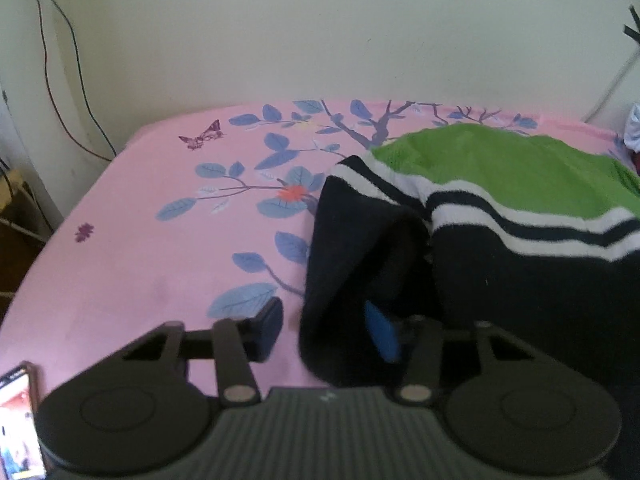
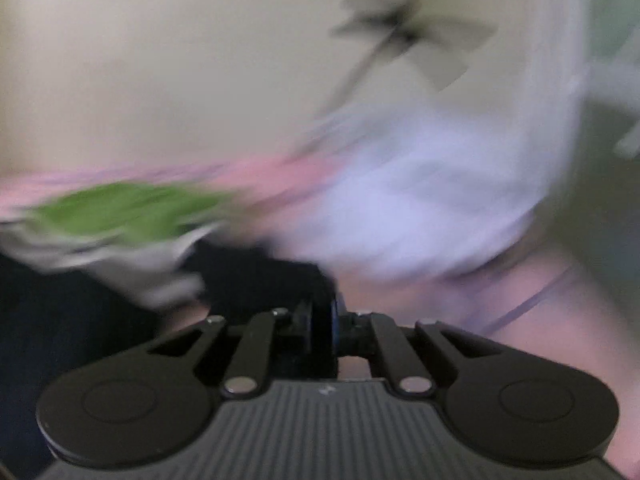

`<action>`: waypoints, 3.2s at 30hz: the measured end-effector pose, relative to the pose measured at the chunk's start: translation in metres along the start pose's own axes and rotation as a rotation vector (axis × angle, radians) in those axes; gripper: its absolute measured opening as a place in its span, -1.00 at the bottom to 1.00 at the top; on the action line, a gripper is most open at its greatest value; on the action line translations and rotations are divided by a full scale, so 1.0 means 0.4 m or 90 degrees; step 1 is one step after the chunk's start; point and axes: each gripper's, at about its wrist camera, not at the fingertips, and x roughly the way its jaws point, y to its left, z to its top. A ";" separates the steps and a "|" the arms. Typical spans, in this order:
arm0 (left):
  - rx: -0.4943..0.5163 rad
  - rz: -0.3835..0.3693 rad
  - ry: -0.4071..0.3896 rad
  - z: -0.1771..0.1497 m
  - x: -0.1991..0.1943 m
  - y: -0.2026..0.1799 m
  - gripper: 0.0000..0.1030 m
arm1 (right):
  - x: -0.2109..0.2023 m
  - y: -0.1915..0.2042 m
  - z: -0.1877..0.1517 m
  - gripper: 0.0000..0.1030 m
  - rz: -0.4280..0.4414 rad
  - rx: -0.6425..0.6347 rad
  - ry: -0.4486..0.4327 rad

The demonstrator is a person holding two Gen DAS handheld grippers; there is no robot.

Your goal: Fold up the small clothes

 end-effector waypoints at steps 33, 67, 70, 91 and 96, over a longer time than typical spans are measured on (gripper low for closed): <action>0.037 -0.058 0.006 -0.218 -0.250 0.012 0.24 | -0.292 0.175 -0.126 0.04 0.363 -0.062 0.098; -0.083 0.008 -0.073 -0.437 -0.345 0.103 -0.31 | -0.334 0.764 0.177 -0.38 0.682 -0.345 -0.004; -0.093 0.015 -0.096 -0.471 -0.379 0.144 -0.26 | -0.319 0.954 0.156 -0.38 0.706 -0.415 -0.012; -0.220 -0.019 -0.137 -0.470 -0.399 0.253 -0.24 | -0.211 0.926 0.486 -0.92 0.749 -0.004 -0.054; -0.193 -0.081 -0.173 -0.338 -0.361 0.192 -0.24 | -0.041 0.533 0.421 -0.87 0.628 0.153 -0.033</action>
